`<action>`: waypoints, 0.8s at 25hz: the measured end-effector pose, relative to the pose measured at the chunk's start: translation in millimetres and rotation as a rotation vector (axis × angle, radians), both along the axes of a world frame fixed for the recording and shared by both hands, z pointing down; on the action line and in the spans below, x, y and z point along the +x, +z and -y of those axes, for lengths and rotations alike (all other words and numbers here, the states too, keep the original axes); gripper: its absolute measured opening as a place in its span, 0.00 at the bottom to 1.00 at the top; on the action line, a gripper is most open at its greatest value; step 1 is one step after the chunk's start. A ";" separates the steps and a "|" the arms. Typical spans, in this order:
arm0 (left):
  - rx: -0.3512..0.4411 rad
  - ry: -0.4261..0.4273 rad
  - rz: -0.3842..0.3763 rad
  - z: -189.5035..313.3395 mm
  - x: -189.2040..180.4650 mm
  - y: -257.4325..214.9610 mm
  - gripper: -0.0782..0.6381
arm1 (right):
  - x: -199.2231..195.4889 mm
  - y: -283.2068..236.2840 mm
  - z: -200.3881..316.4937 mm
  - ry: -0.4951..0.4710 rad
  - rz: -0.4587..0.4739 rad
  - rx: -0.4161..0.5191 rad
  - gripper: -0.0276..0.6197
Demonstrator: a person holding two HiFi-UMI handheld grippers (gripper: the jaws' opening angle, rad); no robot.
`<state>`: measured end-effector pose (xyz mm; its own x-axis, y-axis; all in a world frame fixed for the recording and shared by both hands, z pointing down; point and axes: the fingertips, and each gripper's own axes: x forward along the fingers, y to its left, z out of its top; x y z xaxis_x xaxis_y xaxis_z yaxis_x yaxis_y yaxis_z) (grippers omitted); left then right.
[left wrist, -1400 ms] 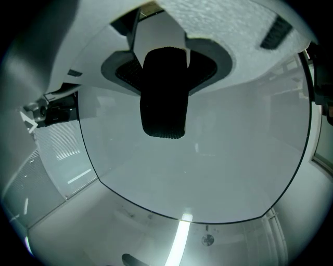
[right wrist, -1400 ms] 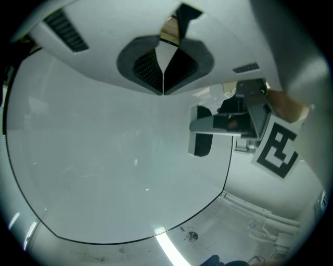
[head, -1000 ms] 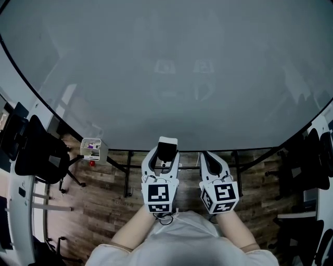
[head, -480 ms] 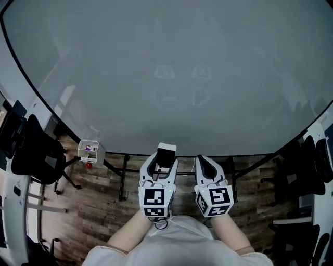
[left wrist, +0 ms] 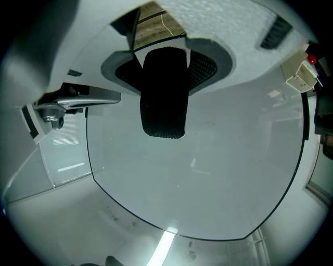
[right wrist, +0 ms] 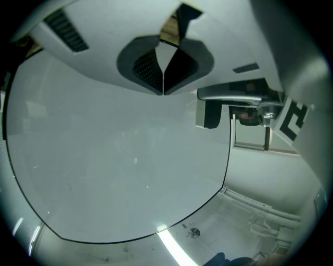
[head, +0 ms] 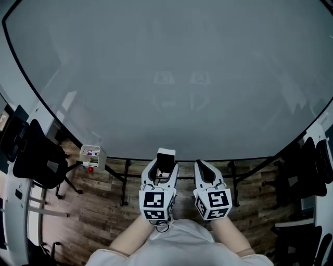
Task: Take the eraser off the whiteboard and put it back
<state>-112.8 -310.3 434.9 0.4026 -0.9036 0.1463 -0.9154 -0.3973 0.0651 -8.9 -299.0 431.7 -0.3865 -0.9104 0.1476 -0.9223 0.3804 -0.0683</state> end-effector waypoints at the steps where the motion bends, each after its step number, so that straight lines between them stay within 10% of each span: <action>1: -0.007 0.003 -0.012 0.2 0.4 2.1 0.46 | -0.1 0.0 -0.1 -0.002 0.000 0.000 0.09; 20: 0.106 -0.034 0.021 57.2 -0.8 -61.3 0.46 | 13.0 -13.1 18.7 0.008 0.000 0.019 0.09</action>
<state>-113.6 -367.5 373.6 0.3692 -0.9276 0.0572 -0.9292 -0.3695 0.0053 4.1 -317.6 418.7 -0.3794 -0.9161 0.1301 -0.9252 0.3744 -0.0614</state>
